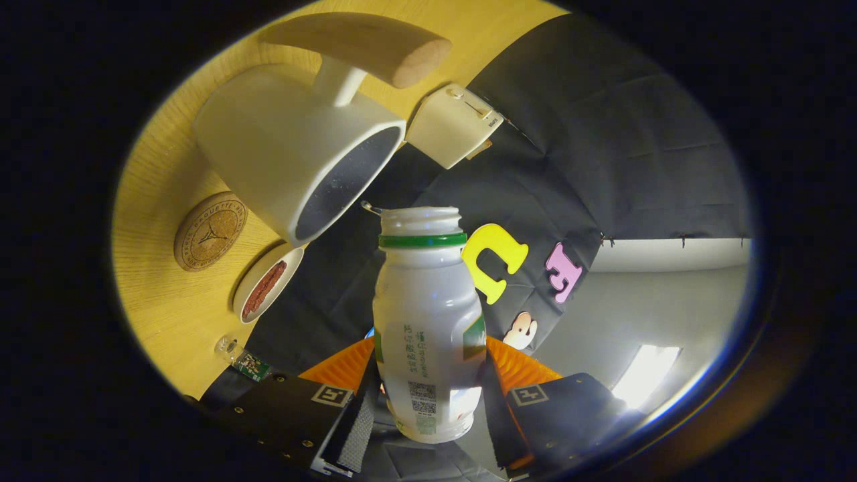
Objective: Take the bottle from table, then pour the juice into the cup, finally place the bottle on the coaster
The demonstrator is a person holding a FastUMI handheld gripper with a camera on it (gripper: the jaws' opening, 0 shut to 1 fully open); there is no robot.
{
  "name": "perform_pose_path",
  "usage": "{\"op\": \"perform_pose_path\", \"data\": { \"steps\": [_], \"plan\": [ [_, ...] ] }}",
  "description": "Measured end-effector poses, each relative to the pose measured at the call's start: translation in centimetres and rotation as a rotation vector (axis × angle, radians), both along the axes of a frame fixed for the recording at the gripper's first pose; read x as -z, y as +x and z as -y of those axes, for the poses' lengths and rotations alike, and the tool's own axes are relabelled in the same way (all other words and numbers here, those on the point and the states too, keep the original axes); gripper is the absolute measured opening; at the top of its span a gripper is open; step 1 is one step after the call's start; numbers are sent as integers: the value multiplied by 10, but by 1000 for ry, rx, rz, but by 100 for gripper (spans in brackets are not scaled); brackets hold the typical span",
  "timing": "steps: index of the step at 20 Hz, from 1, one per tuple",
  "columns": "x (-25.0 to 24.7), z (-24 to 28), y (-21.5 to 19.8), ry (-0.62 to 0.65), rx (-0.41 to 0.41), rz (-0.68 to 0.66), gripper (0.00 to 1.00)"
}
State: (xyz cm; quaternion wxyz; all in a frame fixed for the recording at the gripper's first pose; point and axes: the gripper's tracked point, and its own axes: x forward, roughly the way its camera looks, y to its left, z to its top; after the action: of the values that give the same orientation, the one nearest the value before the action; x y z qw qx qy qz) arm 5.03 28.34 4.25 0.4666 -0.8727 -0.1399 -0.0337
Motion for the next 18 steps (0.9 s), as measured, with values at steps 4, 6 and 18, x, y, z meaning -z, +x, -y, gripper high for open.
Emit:
{"op": "perform_pose_path", "data": {
  "steps": [4,6,18],
  "plan": [
    [2,0,-2,-22,-2,-4,71],
    [3,-1,-1,-36,-3,-6,71],
    [19,5,-3,26,-4,-66,71]
  ]
}}
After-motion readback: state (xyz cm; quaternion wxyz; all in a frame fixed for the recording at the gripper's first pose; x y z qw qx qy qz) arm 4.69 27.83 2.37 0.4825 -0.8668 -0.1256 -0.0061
